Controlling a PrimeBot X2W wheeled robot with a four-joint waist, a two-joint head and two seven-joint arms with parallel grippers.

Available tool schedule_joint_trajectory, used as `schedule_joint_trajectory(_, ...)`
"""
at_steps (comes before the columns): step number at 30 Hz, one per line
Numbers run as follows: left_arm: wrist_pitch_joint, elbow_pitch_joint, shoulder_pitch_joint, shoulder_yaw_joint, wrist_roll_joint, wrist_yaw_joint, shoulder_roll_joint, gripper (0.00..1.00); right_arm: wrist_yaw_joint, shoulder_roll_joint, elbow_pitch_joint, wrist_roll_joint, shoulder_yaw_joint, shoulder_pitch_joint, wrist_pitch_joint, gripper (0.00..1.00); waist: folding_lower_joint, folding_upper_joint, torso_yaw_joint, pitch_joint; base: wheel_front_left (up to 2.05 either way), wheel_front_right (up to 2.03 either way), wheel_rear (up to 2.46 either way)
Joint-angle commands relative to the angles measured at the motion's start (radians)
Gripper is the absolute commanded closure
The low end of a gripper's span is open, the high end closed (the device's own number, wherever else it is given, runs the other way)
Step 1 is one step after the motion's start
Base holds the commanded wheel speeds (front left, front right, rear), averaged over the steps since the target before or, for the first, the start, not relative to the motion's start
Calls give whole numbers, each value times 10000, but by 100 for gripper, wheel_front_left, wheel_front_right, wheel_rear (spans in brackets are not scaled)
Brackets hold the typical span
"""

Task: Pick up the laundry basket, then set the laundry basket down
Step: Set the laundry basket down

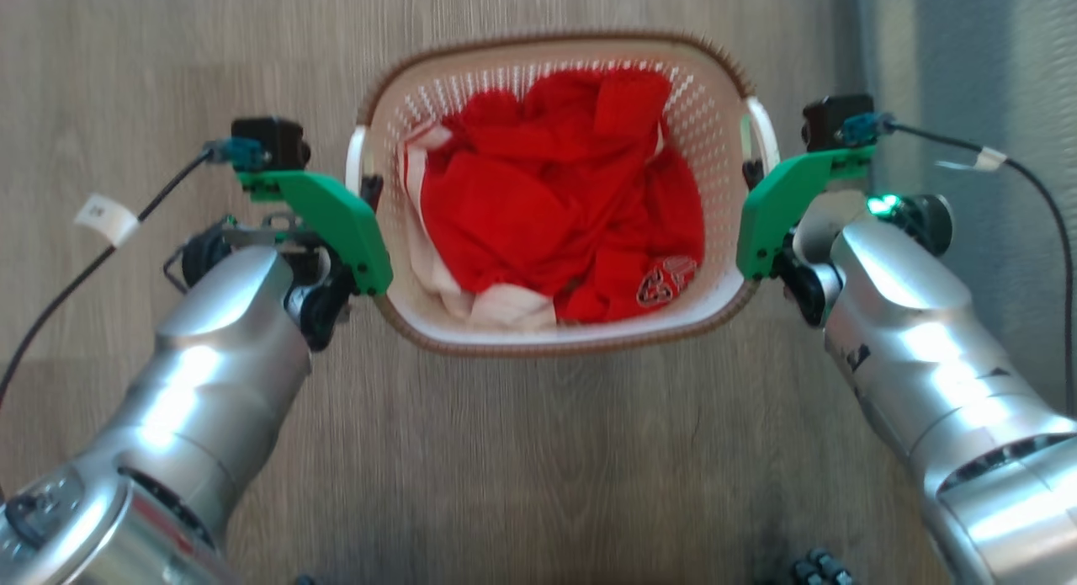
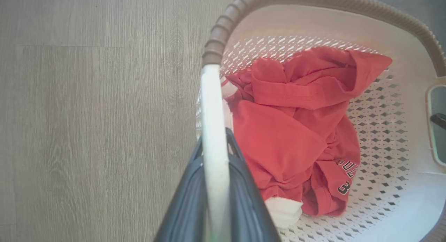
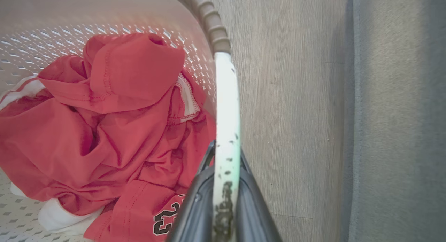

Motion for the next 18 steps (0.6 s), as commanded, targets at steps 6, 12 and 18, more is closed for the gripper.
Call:
schedule_joint_trajectory(6,-845,88,-851,-153,417,100,761,100,-34,-323,-6,-1034,-828,-308,-519,100,-3,0,149,1447,0,0,0)
schedule_joint_trajectory(12,-1338,2,-1151,-295,500,100,746,100,-34,-324,-6,-1986,-1628,-494,-1179,100,-3,0,202,2152,0,0,0)
schedule_joint_trajectory(18,-1672,-53,-1384,-359,584,100,674,100,-34,-343,-6,-2912,-2486,-563,-1553,100,-3,0,283,2703,0,0,0)
